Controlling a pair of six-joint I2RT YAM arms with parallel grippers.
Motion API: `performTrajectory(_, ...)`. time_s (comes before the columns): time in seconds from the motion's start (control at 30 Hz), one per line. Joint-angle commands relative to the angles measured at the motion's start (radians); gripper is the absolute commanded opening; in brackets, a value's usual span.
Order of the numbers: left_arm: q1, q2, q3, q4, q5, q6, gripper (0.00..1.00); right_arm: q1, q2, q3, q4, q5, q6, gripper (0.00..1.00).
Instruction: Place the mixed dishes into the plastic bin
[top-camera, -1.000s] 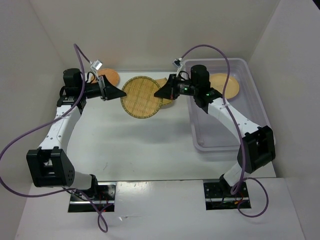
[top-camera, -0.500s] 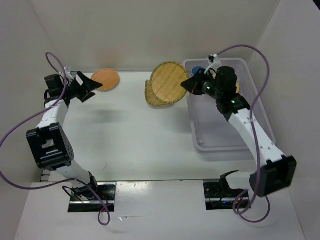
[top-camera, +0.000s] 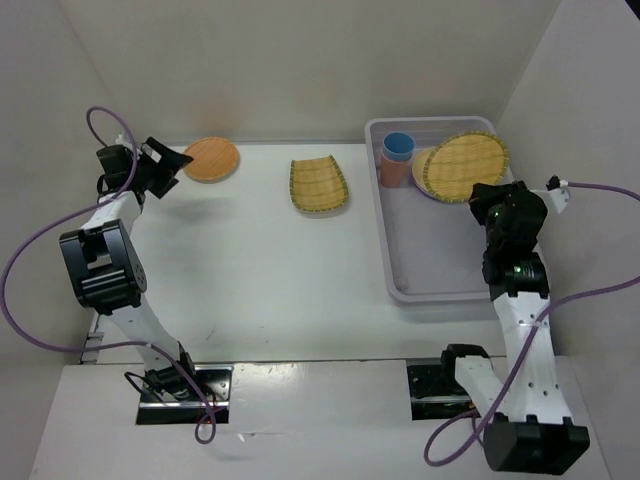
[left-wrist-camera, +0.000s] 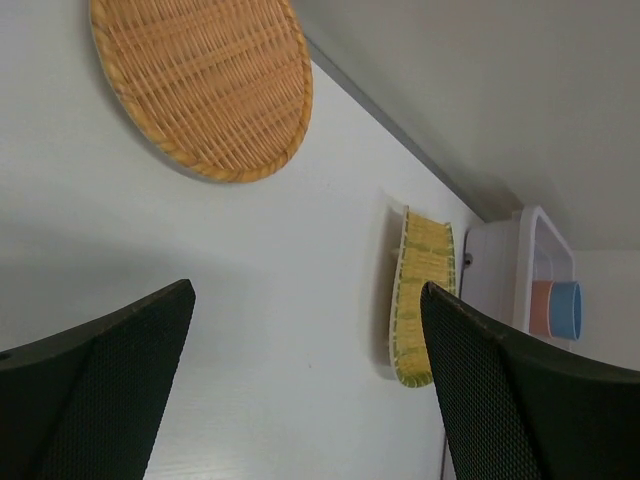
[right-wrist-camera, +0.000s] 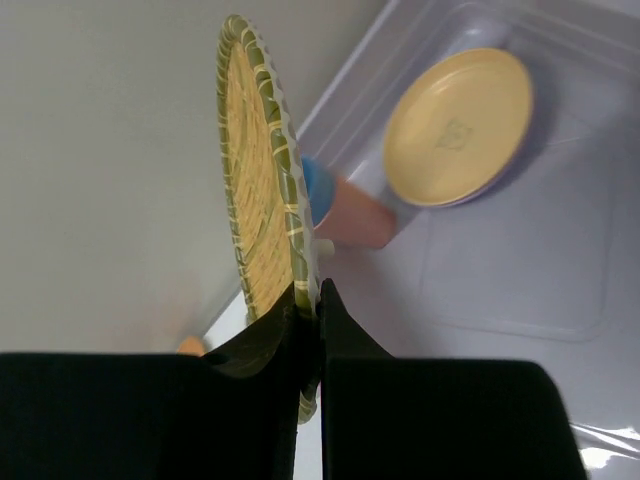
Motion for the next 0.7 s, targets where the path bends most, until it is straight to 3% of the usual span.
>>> performTrajectory(0.0, -0.001, 0.058, 0.030, 0.063, -0.019, -0.011, 1.00, -0.073, 0.078, 0.000, 0.055, 0.058, 0.081, 0.00)
performTrajectory(0.17, -0.001, 0.108, 0.030, 0.086, 0.002, -0.022, 1.00, -0.162, 0.280, 0.043, 0.157, 0.020, 0.113, 0.00)
performTrajectory(0.47, -0.001, 0.196, 0.096, 0.086, 0.011, -0.022, 1.00, -0.162, 0.661, 0.199, 0.293, 0.003, 0.133, 0.00)
performTrajectory(0.67, -0.001, 0.216, 0.115, 0.086, -0.007, -0.013, 1.00, -0.162, 0.818, 0.258, 0.378, -0.029, 0.173, 0.00)
